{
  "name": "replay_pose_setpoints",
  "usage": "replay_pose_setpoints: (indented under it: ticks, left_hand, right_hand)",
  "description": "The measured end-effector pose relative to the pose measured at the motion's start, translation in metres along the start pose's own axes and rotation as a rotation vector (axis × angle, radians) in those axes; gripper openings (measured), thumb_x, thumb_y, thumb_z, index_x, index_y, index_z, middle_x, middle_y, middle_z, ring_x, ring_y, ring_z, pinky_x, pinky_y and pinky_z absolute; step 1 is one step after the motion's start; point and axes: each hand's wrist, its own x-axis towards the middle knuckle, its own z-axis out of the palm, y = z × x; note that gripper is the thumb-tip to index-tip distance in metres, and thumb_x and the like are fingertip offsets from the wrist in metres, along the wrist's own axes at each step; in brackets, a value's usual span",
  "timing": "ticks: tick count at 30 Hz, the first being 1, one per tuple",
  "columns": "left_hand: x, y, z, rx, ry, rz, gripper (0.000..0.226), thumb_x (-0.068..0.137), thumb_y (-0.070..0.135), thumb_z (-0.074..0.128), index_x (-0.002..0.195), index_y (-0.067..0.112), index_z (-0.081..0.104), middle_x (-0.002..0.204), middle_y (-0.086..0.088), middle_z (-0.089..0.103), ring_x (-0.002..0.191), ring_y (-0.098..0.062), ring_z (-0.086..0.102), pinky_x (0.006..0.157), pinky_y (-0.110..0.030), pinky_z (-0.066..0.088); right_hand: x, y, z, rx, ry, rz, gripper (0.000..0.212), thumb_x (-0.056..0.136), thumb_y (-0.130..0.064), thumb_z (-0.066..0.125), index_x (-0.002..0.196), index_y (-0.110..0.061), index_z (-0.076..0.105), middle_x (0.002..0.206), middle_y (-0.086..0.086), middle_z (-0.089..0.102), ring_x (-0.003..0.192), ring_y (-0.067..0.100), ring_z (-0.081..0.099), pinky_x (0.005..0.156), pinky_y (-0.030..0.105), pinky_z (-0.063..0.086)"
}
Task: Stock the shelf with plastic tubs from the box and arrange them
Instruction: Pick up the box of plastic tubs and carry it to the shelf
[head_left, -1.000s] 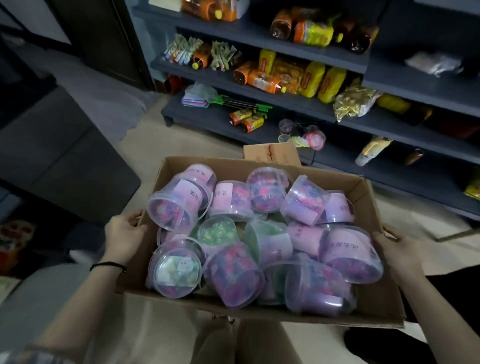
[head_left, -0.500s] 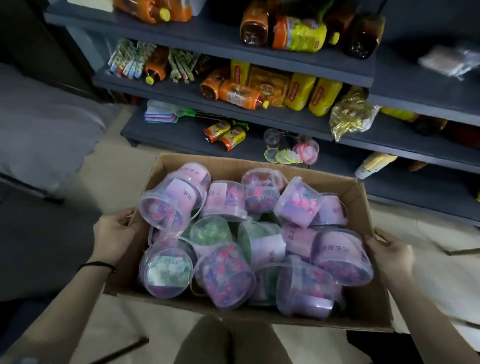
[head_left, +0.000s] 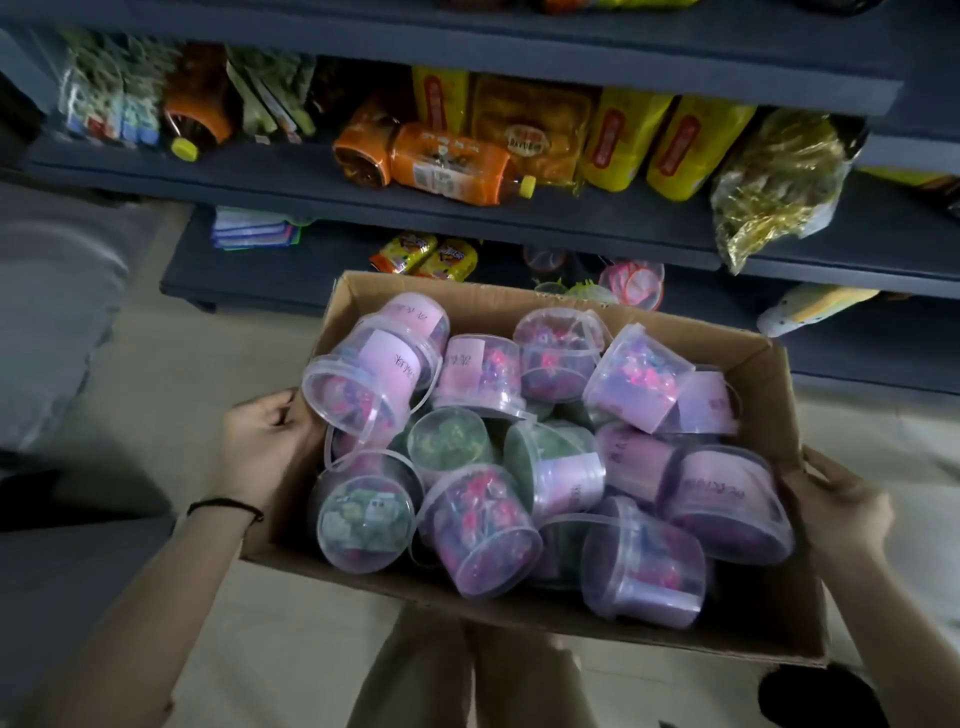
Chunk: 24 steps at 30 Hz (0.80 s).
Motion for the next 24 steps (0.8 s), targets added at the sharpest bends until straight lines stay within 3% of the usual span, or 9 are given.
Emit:
replay_pose_setpoints:
  ticks: [2, 3, 5, 9, 14, 16, 18, 20, 24]
  left_hand:
    - [0.022, -0.001, 0.016, -0.004, -0.011, 0.032, 0.030, 0.086, 0.016, 0.066, 0.058, 0.011, 0.056, 0.050, 0.019, 0.043, 0.049, 0.004, 0.033, 0.043, -0.009, 0.032]
    - [0.033, -0.003, 0.024, -0.027, -0.016, 0.032, 0.032, 0.085, 0.020, 0.067, 0.057, 0.012, 0.053, 0.050, 0.019, 0.042, 0.049, 0.003, 0.033, 0.044, -0.010, 0.032]
    - [0.055, -0.014, 0.040, -0.070, -0.021, -0.001, 0.033, 0.083, 0.026, 0.069, 0.059, 0.011, 0.052, 0.055, 0.014, 0.043, 0.056, -0.003, 0.035, 0.053, -0.017, 0.035]
    - [0.092, -0.044, 0.063, -0.055, -0.032, -0.056, 0.010, 0.083, 0.021, 0.071, 0.076, 0.014, 0.070, 0.066, 0.019, 0.060, 0.066, -0.003, 0.046, 0.065, -0.024, 0.043]
    - [0.110, -0.058, 0.086, -0.018, -0.026, -0.058, 0.003, 0.081, 0.021, 0.071, 0.080, 0.018, 0.073, 0.067, 0.022, 0.065, 0.062, 0.004, 0.048, 0.057, -0.016, 0.045]
    - [0.113, -0.060, 0.092, -0.038, -0.025, -0.086, 0.003, 0.080, 0.019, 0.073, 0.082, 0.017, 0.072, 0.071, 0.018, 0.068, 0.066, 0.000, 0.052, 0.064, -0.023, 0.047]
    - [0.114, -0.062, 0.095, -0.053, -0.029, -0.088, 0.006, 0.079, 0.019, 0.074, 0.080, 0.014, 0.071, 0.072, 0.015, 0.067, 0.068, -0.004, 0.051, 0.068, -0.027, 0.046]
    - [0.114, -0.060, 0.098, -0.054, -0.019, -0.088, 0.007, 0.078, 0.020, 0.074, 0.083, 0.015, 0.072, 0.073, 0.014, 0.069, 0.067, -0.003, 0.053, 0.066, -0.025, 0.048]
    - [0.113, -0.059, 0.103, -0.035, 0.014, -0.119, 0.019, 0.082, 0.007, 0.069, 0.083, 0.025, 0.075, 0.075, 0.013, 0.072, 0.069, -0.003, 0.056, 0.064, -0.018, 0.051]
  right_hand:
    - [0.015, 0.007, 0.016, -0.011, 0.002, 0.014, 0.039, 0.083, -0.026, 0.072, 0.119, -0.009, 0.068, 0.109, 0.020, 0.070, 0.095, 0.019, 0.062, 0.074, 0.013, 0.049]
    - [0.023, 0.011, 0.024, -0.007, 0.012, 0.024, 0.039, 0.084, -0.025, 0.072, 0.119, -0.009, 0.068, 0.109, 0.020, 0.070, 0.095, 0.018, 0.062, 0.074, 0.012, 0.049]
    - [0.037, 0.016, 0.040, 0.002, 0.036, 0.038, 0.037, 0.084, -0.023, 0.071, 0.118, -0.008, 0.068, 0.110, 0.019, 0.069, 0.097, 0.016, 0.061, 0.085, 0.026, 0.049]
    - [0.059, 0.024, 0.065, 0.003, 0.061, 0.019, 0.034, 0.085, -0.022, 0.070, 0.116, -0.008, 0.069, 0.105, 0.015, 0.071, 0.094, 0.013, 0.061, 0.085, 0.028, 0.045]
    - [0.083, 0.039, 0.076, 0.006, 0.054, -0.006, 0.031, 0.083, -0.020, 0.070, 0.113, -0.009, 0.071, 0.089, -0.001, 0.066, 0.091, 0.012, 0.062, 0.064, 0.001, 0.043]
    - [0.089, 0.047, 0.079, 0.014, 0.050, -0.005, 0.032, 0.083, -0.021, 0.070, 0.113, -0.010, 0.071, 0.088, 0.000, 0.066, 0.088, 0.012, 0.063, 0.067, 0.009, 0.046]
    - [0.092, 0.050, 0.081, 0.039, 0.059, 0.001, 0.032, 0.083, -0.022, 0.070, 0.114, -0.012, 0.070, 0.087, 0.001, 0.067, 0.081, 0.010, 0.062, 0.064, 0.006, 0.046]
    - [0.093, 0.051, 0.085, 0.047, 0.064, 0.004, 0.033, 0.083, -0.023, 0.069, 0.114, -0.013, 0.070, 0.086, -0.002, 0.067, 0.086, 0.010, 0.063, 0.059, -0.002, 0.041]
    - [0.087, 0.055, 0.089, 0.051, 0.077, 0.010, 0.033, 0.084, -0.022, 0.068, 0.116, -0.015, 0.070, 0.086, 0.000, 0.068, 0.089, 0.010, 0.060, 0.057, -0.001, 0.040]
